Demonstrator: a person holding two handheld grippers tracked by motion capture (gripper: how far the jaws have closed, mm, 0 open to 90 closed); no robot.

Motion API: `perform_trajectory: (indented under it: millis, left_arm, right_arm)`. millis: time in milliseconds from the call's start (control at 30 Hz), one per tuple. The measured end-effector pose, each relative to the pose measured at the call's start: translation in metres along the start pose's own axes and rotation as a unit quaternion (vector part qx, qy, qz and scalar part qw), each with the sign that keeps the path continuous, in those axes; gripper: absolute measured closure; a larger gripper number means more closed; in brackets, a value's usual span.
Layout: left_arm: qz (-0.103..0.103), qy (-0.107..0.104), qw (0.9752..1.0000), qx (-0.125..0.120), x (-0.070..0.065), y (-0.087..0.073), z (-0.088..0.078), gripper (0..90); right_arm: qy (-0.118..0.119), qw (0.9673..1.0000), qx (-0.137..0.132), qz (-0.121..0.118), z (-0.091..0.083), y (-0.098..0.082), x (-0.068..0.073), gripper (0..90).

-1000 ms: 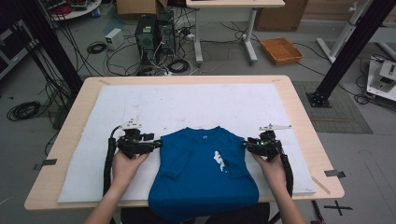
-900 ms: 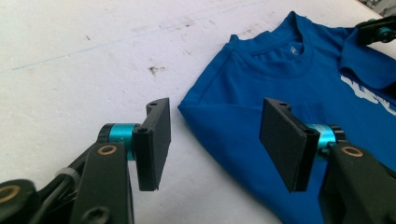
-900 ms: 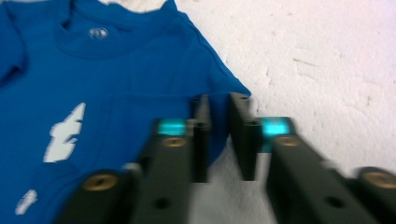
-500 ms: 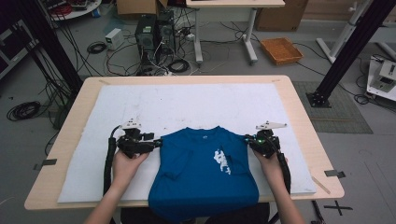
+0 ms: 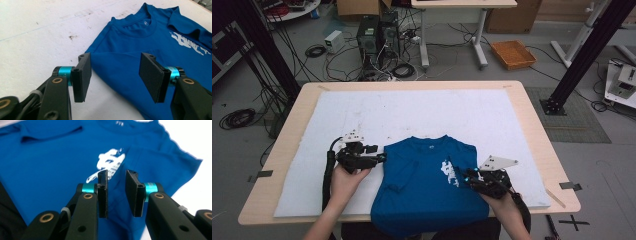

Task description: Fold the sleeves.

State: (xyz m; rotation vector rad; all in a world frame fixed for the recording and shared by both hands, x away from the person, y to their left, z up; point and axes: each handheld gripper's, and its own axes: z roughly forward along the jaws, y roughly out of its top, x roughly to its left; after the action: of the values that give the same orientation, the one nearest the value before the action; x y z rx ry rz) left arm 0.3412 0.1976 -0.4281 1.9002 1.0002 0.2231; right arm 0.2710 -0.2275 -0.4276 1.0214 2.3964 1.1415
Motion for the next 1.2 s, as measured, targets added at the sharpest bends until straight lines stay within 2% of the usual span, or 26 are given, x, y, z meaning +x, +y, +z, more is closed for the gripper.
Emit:
perform_trajectory:
  millis: [200, 233, 400, 533, 667, 800, 867, 1033, 1067, 1200]
  left_arm:
    - [0.0, -0.001, 1.0, 0.0, 0.0, -0.001, -0.001, 43.4]
    - [-0.001, 0.0, 1.0, 0.0, 0.001, -0.001, -0.001, 43.4]
    - [-0.003, -0.001, 1.0, 0.001, 0.001, -0.002, -0.001, 43.4]
    - [-0.001, -0.001, 1.0, 0.0, 0.001, -0.001, -0.001, 43.4]
    - [-0.003, -0.001, 1.0, -0.001, 0.001, -0.002, -0.001, 43.4]
    - [-0.003, -0.001, 1.0, 0.0, 0.001, -0.002, -0.001, 43.4]
    - [-0.002, -0.002, 1.0, 0.001, 0.001, -0.002, -0.002, 43.4]
    - [-0.004, -0.002, 1.0, 0.002, 0.002, -0.002, -0.002, 43.4]
    - [-0.002, -0.002, 1.0, 0.001, 0.002, -0.002, -0.002, 43.4]
    - [-0.003, -0.002, 1.0, 0.001, 0.001, -0.002, -0.001, 43.4]
  right_arm:
    - [-0.008, 0.999, 0.041, -0.013, 0.019, -0.002, 0.001, 74.2]
    - [-0.008, 0.999, 0.041, -0.015, 0.02, -0.003, 0.002, 74.7]
    - [-0.016, 0.9984, 0.043, -0.031, 0.018, -0.003, 0.006, 90.0]
    - [-0.018, 0.9989, 0.027, -0.033, 0.013, -0.004, 0.007, 90.0]
    - [-0.008, 0.9995, 0.005, -0.03, 0.001, -0.004, 0.009, 90.0]
    - [0.0, 0.9998, 0.011, -0.019, 0.003, -0.007, 0.008, 87.6]
    - [0.001, 0.9996, 0.017, -0.022, 0.006, -0.007, 0.009, 78.1]
    - [-0.011, 0.9989, 0.034, -0.032, 0.014, -0.008, 0.01, 78.2]
    - [-0.015, 0.9986, 0.038, -0.033, 0.016, -0.008, 0.01, 80.5]
    - [-0.02, 0.9986, 0.031, -0.038, 0.014, -0.008, 0.011, 86.6]
